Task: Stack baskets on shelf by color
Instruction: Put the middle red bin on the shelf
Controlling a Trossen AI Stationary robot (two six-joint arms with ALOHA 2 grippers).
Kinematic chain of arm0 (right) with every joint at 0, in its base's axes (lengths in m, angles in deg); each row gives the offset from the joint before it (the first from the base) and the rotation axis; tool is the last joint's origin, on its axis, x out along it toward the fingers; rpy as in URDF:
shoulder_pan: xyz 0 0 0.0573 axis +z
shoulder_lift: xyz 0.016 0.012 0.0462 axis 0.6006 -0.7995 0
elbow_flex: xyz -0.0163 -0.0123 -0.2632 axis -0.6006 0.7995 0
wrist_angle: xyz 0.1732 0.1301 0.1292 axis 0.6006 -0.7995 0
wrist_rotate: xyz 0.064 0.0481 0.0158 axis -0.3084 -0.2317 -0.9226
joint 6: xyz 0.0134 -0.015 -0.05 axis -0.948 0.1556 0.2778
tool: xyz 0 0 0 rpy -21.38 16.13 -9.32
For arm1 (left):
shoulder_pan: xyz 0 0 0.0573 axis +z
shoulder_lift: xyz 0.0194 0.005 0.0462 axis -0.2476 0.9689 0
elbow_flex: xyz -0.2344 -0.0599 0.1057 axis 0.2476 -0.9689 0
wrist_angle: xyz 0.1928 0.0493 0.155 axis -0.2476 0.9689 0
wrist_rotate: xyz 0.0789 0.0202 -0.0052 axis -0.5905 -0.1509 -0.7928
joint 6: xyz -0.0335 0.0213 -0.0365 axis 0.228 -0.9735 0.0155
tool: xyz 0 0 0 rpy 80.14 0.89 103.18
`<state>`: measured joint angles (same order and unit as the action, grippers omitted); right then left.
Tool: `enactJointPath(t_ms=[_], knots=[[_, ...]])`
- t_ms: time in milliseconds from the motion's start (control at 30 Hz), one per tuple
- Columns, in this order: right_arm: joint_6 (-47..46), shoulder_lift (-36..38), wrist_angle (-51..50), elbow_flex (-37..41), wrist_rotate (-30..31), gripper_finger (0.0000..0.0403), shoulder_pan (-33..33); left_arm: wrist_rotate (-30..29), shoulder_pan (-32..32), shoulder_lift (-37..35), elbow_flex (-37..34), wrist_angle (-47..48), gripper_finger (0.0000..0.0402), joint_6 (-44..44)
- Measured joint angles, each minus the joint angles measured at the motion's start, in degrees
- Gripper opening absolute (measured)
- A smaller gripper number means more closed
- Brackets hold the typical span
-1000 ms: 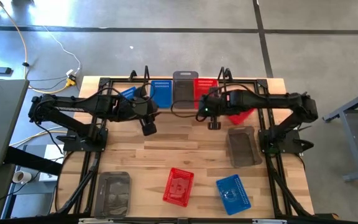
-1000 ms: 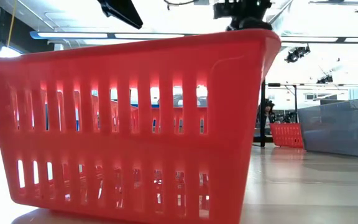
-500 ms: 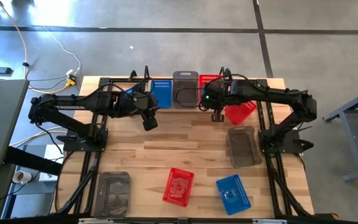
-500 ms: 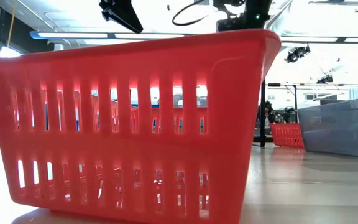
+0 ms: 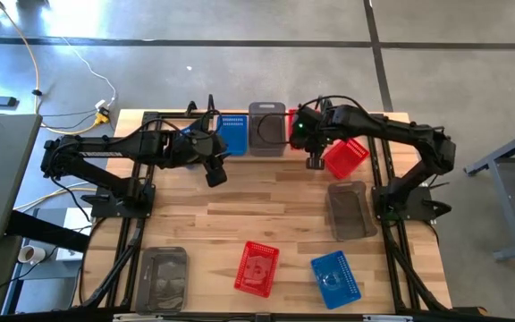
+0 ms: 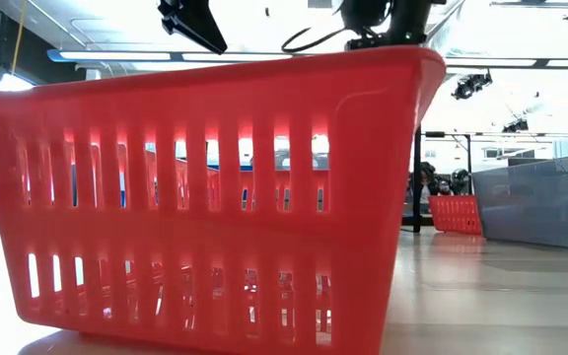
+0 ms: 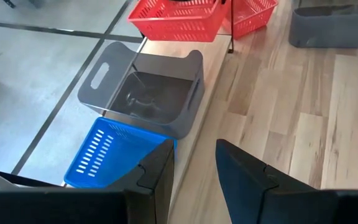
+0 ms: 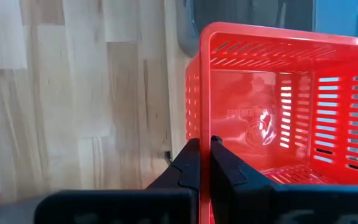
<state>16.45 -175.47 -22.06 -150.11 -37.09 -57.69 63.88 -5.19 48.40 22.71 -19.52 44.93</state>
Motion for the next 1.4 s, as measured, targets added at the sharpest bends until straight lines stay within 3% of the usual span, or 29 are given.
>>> enactJointPath(t_ms=[300, 1400], knots=[[1.0, -1.3, 0.2, 0.0, -4.0, 0.0000, -2.5, 0.0, 0.0, 0.0, 0.0, -0.1, 0.0108, 0.5], [3.2, -10.1, 1.4, 0.0, -3.4, 0.0000, -5.5, -0.2, 0.3, 0.0, 0.0, -0.4, 0.0108, 0.5]])
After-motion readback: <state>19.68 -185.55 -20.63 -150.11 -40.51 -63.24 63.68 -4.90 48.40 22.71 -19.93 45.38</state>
